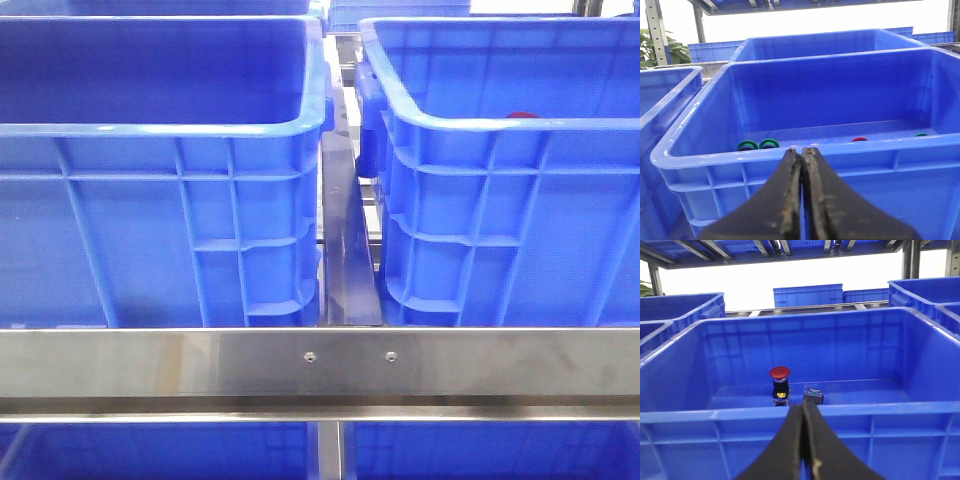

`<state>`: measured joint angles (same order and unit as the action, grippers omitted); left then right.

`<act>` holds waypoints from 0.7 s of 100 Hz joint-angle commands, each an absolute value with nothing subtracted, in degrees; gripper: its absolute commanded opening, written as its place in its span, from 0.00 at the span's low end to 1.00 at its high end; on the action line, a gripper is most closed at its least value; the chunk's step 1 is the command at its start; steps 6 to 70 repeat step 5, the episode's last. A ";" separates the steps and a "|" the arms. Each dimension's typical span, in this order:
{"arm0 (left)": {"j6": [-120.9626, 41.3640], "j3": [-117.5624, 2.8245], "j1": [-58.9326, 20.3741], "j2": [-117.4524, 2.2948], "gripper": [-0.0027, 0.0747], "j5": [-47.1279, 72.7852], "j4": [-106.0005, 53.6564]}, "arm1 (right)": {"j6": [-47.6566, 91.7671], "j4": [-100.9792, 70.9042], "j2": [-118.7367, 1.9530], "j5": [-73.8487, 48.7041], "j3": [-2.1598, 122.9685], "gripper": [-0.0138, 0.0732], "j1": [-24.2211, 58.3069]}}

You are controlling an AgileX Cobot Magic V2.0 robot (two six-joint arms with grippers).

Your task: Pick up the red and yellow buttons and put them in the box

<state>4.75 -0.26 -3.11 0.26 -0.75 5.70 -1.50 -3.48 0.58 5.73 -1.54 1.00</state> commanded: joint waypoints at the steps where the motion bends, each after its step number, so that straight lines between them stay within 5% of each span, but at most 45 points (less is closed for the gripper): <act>1: 5.32 2.54 -3.05 2.14 0.01 -5.22 5.48 | -1.56 -2.79 2.02 10.70 -0.44 0.08 0.92; 70: 5.32 2.54 -3.05 2.14 0.01 -5.22 5.48 | -1.56 -2.79 2.02 10.70 -0.44 0.08 0.92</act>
